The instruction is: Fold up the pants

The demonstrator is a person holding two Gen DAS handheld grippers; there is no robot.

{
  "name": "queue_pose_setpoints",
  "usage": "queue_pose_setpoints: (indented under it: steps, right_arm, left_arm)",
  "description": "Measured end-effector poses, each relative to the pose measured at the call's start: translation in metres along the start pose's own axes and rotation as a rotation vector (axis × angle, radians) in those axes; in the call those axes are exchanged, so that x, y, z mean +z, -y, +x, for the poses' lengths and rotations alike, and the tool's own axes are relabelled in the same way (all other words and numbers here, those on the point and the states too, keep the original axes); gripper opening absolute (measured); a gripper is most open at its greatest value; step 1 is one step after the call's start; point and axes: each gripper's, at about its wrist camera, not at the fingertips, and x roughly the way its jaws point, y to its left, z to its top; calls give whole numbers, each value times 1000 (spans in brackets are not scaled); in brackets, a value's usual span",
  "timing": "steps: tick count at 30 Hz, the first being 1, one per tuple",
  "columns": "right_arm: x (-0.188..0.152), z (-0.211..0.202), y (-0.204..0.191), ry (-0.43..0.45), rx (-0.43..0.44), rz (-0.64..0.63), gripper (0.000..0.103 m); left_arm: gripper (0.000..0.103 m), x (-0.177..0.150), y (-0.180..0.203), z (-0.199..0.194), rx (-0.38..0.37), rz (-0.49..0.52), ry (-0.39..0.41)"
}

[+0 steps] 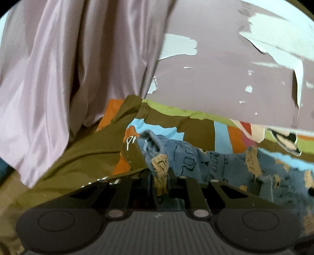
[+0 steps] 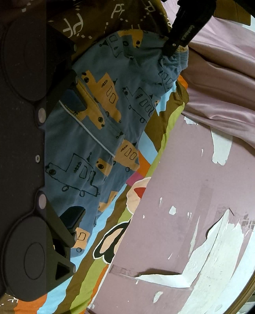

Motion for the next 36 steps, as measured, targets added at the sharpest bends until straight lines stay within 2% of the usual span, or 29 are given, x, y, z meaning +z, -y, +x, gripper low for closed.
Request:
queue_pose_setpoints:
  steps: [8,11,20,25,27,30,34,36]
  right_arm:
    - [0,0,0,-1,0,1,102]
    - [0,0,0,-1,0,1,102]
    - [0,0,1,-1,1,1,102]
    - [0,1,1,-1,2,3,102]
    - [-1,1,1,-2,3,4,102]
    - [-1,1,1,-2,3,4,102]
    - [-1,1,1,-1,4,6,102]
    - [-2,1,1,4,2,8,102]
  left_arm:
    - [18,-5,20,-5,59,118,12]
    - [21,-7,20,-3,53,110,-9]
    - [28,-5,2,10,4,-43,-113]
    - [28,-1,-23,26,-48,-202,-168]
    - [18,1,-32,31,-60,-253,-180]
    - [10,1,-38,29,-85,-279,-168]
    - [8,8,-23,12,-101,-199,-95]
    - [7,14,-15,2,-136,-175,-57]
